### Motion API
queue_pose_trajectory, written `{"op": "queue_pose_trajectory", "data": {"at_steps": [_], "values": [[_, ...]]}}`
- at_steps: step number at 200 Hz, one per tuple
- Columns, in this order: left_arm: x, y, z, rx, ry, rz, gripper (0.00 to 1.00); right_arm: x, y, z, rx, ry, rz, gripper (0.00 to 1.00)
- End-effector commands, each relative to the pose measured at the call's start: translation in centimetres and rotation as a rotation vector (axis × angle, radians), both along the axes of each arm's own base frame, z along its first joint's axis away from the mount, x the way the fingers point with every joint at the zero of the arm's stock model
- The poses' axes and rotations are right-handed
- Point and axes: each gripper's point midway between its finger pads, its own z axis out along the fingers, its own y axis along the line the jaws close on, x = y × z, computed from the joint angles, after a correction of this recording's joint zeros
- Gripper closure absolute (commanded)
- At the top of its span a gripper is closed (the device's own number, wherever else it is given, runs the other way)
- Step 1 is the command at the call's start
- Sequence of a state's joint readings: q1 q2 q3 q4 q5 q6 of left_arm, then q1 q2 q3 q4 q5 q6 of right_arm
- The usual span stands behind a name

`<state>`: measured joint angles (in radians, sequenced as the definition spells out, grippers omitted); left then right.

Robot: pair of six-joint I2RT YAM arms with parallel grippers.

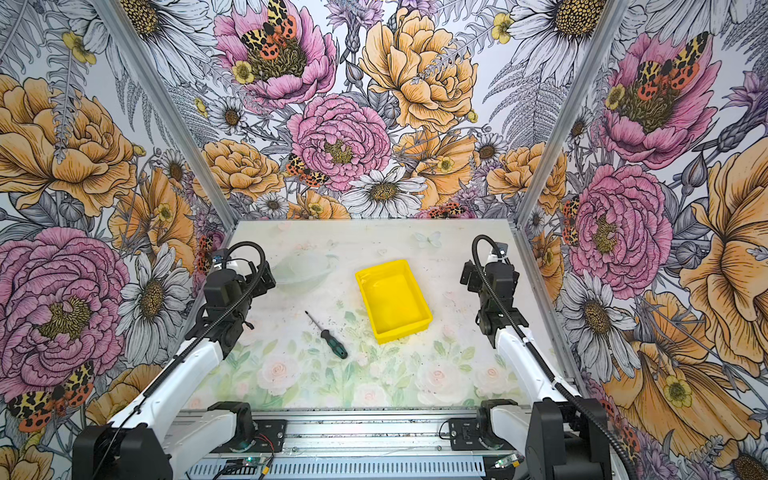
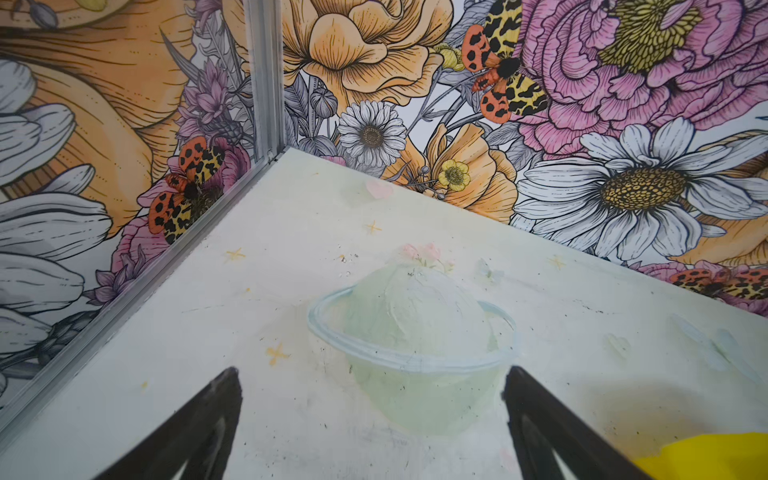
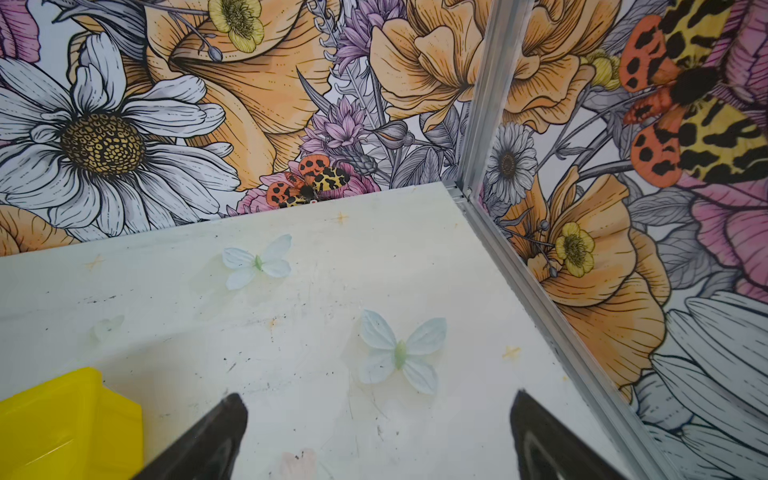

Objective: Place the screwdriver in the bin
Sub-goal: 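Reach the left gripper over the screwdriver while the right arm moves toward the bin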

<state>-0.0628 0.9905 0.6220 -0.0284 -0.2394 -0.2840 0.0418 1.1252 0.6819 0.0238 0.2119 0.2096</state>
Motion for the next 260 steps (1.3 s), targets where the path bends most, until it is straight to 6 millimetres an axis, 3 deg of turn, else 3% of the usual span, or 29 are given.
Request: {"op": "queue_pose_trajectory", "data": {"at_steps": [1, 39, 78, 128, 215, 260], "values": [[-2.7, 0.0, -1.7, -0.114, 0.131, 0.048, 0.01, -1.9, 1.4, -2.0, 0.039, 0.183, 0.028, 0.01], [-4.0, -3.0, -2.0, -0.206, 0.25, -0.073, 0.01, -3.0, 4.8, -1.6, 0.057, 0.231, 0.118, 0.01], [-5.8, -7.8, -3.9, -0.364, 0.38, -0.161, 0.01, -4.3, 5.9, -2.2, 0.06, 0.273, 0.114, 0.01], [-9.1, -13.6, -6.7, -0.373, 0.568, -0.198, 0.01, -4.8, 6.9, -1.8, 0.08, 0.267, 0.123, 0.0], [-10.2, -17.6, -10.2, -0.393, 0.69, -0.13, 0.01, -5.2, 7.7, -2.0, 0.087, 0.274, 0.16, 0.01], [-9.8, -18.9, -11.7, -0.397, 0.751, -0.094, 0.01, -6.5, 11.8, -1.1, 0.091, 0.201, 0.422, 0.0]]}}
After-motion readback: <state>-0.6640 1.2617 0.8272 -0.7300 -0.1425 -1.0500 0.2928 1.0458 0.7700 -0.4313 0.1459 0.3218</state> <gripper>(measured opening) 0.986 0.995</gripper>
